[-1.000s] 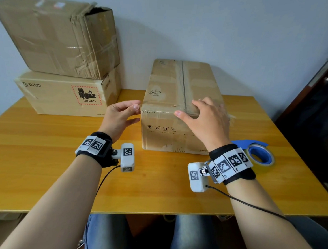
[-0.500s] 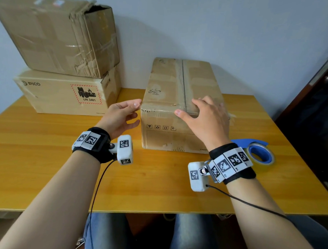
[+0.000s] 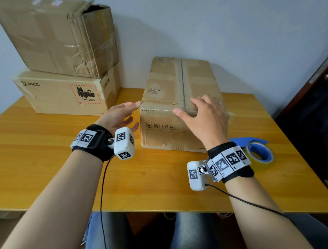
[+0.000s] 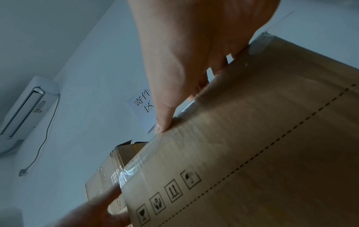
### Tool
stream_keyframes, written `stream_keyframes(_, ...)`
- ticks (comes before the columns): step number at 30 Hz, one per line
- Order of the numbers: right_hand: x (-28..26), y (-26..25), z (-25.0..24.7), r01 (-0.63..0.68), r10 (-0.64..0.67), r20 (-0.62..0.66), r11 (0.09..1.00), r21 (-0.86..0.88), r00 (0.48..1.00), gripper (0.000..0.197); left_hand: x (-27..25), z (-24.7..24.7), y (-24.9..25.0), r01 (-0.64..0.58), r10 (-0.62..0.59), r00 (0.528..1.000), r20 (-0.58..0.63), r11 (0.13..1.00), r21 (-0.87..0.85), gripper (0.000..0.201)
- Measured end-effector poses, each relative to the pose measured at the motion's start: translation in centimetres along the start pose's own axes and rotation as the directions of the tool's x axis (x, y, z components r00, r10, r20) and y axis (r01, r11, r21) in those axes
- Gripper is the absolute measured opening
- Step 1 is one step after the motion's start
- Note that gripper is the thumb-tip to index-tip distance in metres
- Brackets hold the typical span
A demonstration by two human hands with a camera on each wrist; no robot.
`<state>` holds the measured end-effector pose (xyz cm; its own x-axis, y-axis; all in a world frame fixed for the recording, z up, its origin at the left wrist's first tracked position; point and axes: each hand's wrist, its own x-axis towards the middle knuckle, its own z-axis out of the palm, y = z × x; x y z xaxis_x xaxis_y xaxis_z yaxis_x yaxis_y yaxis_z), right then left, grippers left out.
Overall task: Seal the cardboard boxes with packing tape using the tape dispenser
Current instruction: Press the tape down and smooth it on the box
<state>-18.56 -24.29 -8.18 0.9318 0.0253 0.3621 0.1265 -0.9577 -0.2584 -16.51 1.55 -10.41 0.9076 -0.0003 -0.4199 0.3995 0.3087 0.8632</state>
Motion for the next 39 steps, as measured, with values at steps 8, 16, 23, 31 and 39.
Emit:
stream_keyframes(8,0.0,0.0,0.2,0.0,0.0,0.003,1.0,-0.003,1.0,0.083,-0.4,0.4,-1.3,0.167,-0.172,0.981,0.092,0.984,0.065,0.045)
stream_keyframes(16,-0.1,-0.1,-0.2,-0.004,0.004,0.002,1.0,0.012,1.0,0.082,-1.3,1.4,1.2,0.03,-0.026,0.999,-0.036,0.99,0.136,0.018)
stream_keyframes(23,0.8,-1.6,-0.8,-0.1,0.103,0.05,0.993,-0.062,0.993,0.097,-2.5,5.8,1.4,-0.147,0.176,0.984,-0.007,0.846,0.512,0.063)
stream_keyframes(31,1.2,-5.1,0.1,-0.166,0.19,0.113,0.968,-0.19,0.975,0.104,-2.2,6.1,-0.2,-0.27,0.345,0.935,-0.086,0.845,0.461,0.035)
stream_keyframes(39,0.8,-3.5,-0.4,-0.132,0.136,0.049,0.988,-0.077,0.989,0.077,-3.0,6.0,-0.3,-0.277,0.337,0.936,-0.107,0.887,0.369,0.035)
